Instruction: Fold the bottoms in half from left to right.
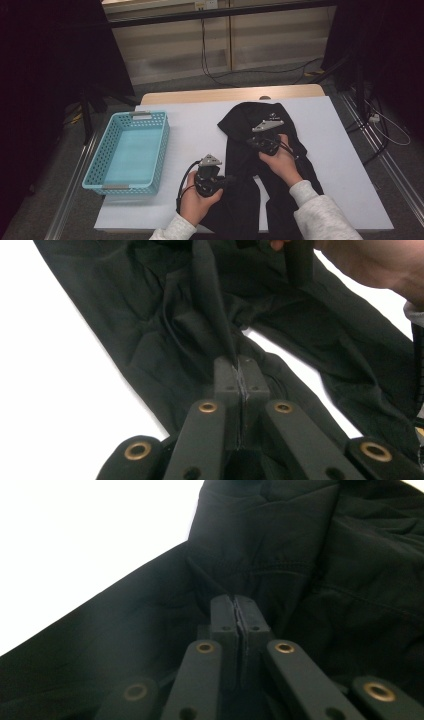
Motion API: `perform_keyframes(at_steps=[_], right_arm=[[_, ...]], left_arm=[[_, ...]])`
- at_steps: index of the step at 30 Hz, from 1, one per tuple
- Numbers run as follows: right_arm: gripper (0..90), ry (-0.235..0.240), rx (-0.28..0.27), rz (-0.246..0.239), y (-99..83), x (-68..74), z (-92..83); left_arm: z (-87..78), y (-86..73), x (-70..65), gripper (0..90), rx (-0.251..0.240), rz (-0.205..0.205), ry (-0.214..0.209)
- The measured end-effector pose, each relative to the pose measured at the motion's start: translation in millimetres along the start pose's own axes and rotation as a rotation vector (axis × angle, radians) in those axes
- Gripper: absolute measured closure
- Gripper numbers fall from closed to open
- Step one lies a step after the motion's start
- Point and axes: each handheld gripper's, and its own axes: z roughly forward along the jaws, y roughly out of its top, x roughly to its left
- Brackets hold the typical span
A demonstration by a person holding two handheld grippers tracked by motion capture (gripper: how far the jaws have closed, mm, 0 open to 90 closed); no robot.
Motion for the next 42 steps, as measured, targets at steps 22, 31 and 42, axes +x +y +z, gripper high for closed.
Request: perform_keyframes(at_steps=[22,31,42], right_arm=[[85.0,-0.079,0.011,-0.107,27.5,24.2,51.1],[86.4,-0.033,-0.122,0.040,48.6,1.0,10.0],[86.5,-0.189,-0.187,0.192,56.1,-75.8,-50.9]], left_arm=[[-3.7,-0.9,1.5,89.4,-0.018,-0.001,0.002],[-8.9,11.2,-5.9,89.4,-0.055,0.004,-0.028],[16.1,78.3,-59.2,84.6,-0.134,0.065,-0.173]])
